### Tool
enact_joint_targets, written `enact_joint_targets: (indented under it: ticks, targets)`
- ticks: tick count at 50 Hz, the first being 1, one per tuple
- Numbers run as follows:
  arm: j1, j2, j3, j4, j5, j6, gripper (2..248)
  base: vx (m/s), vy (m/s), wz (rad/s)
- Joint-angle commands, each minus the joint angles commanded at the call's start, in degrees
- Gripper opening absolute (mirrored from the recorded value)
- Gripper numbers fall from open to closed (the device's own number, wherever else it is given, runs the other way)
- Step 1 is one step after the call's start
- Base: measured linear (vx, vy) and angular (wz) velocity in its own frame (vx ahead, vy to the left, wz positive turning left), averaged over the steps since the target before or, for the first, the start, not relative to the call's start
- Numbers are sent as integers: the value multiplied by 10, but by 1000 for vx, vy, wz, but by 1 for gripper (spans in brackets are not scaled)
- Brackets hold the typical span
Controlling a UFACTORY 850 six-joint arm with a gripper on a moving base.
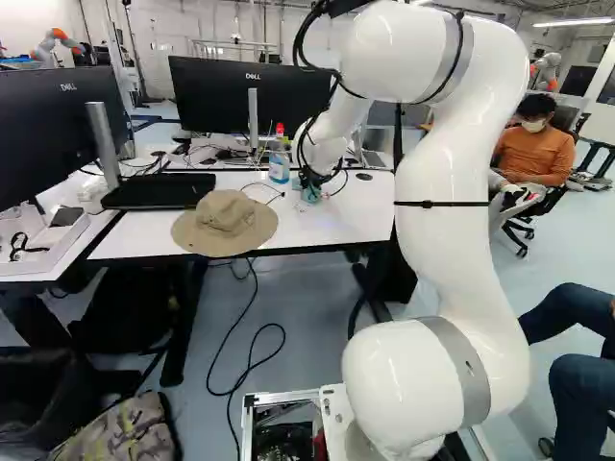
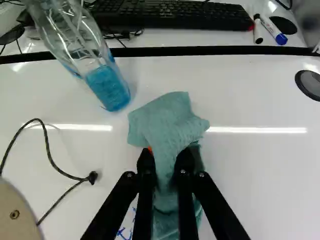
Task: Clean the table with the green towel
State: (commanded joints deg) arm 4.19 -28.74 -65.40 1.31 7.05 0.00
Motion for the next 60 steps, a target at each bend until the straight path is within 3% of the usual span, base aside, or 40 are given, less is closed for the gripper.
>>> enact_joint_targets:
  ticks: [31, 47, 60]
  targets:
    - [33, 49, 64, 0, 0, 0, 50, 0, 0, 0]
    - [34, 87, 112, 0, 0, 0, 50, 0, 0, 0]
    - [17, 105, 134, 0, 0, 0, 50, 0, 0, 0]
